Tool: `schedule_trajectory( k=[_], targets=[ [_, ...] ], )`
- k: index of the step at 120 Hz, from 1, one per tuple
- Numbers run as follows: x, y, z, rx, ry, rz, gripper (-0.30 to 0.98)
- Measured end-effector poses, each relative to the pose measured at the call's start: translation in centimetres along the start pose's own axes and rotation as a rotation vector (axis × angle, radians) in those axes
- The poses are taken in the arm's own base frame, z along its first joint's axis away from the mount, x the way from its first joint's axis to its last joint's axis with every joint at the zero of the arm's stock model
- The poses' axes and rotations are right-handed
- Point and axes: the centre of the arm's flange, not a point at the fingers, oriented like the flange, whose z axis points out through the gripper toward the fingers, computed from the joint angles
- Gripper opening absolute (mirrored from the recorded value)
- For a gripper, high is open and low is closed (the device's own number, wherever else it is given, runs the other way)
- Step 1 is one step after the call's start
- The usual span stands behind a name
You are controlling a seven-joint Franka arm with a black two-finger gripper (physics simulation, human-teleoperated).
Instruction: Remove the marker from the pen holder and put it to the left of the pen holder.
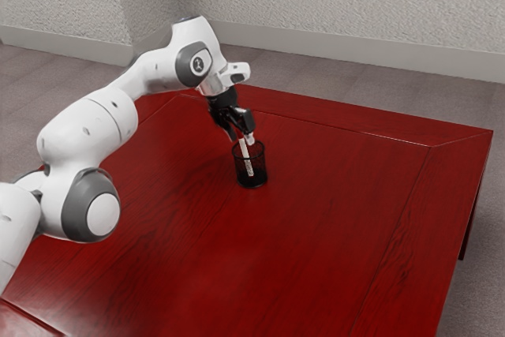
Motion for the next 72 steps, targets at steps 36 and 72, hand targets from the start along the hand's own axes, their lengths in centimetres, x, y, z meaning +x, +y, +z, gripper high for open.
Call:
schedule_trajectory(
  k=[36,72],
  targets=[
    [0.0,-0.1,-1.4,0.033,0.008,0.027,-0.01],
    [-1.6,4.2,-16.3,0.152,0.029,0.085,-0.08]
  ],
)
